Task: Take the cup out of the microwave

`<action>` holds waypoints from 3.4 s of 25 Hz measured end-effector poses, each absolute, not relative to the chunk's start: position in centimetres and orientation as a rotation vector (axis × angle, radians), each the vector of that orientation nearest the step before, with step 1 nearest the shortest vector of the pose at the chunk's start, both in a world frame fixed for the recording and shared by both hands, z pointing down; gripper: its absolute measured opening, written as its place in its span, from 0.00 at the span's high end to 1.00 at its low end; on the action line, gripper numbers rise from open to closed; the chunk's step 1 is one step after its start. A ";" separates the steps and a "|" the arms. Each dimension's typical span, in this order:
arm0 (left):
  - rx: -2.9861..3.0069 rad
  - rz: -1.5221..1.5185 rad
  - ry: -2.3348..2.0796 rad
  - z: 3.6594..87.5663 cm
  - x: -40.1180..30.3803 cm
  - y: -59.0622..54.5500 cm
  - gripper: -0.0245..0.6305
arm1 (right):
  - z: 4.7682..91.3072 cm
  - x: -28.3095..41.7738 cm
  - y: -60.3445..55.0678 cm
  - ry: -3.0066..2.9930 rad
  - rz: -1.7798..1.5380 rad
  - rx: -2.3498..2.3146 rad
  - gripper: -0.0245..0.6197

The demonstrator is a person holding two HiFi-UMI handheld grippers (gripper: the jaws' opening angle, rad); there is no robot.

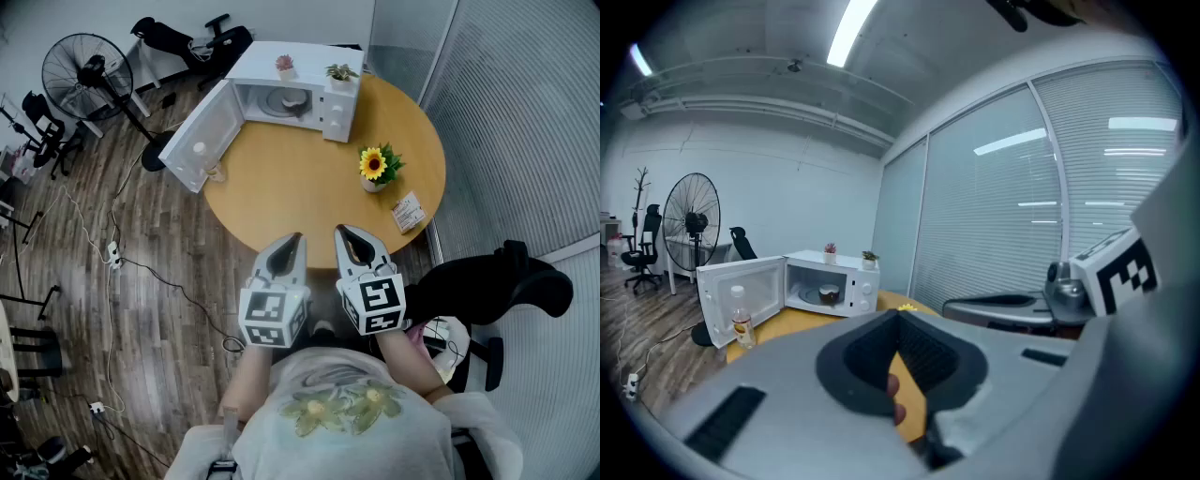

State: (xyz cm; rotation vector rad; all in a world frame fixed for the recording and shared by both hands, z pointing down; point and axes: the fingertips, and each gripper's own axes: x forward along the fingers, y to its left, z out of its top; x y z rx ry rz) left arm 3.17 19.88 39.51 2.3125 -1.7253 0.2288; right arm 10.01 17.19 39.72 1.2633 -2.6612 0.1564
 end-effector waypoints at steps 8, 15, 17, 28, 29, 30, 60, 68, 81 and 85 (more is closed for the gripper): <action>2.302 0.248 -1.704 40.5 1.6 17.4 0.96 | 40.7 9.0 14.3 -2.620 0.146 1.309 0.94; 2.290 0.272 -1.683 42.0 -0.5 14.7 0.96 | 42.1 7.7 11.6 -2.601 0.210 1.272 0.93; 2.287 0.276 -1.675 42.2 -1.2 13.9 0.96 | 42.2 7.2 10.8 -2.596 0.218 1.270 0.93; 2.320 0.259 -1.588 41.9 -3.0 9.2 0.91 | 42.8 5.3 7.6 -2.545 0.235 1.297 0.93; 2.324 0.251 -1.589 41.8 -3.2 8.7 0.83 | 42.8 5.1 7.4 -2.542 0.236 1.300 0.93; 2.328 0.240 -1.590 41.7 -3.4 8.2 0.75 | 42.8 5.0 7.2 -2.539 0.236 1.302 0.93; 2.228 0.299 -1.606 47.1 -10.7 -0.3 0.49 | 46.0 2.5 2.3 -2.371 0.280 1.418 0.93; 2.218 0.312 -1.662 47.1 -10.0 -5.0 0.49 | 46.8 3.1 0.0 -2.370 0.305 1.388 0.93; 2.181 0.347 -1.669 47.7 -7.3 -14.1 0.49 | 46.2 3.6 -5.5 -2.425 0.318 1.324 0.93; 2.161 0.362 -1.703 48.4 -7.2 -16.6 0.50 | 47.0 3.7 -7.1 -2.427 0.355 1.301 0.93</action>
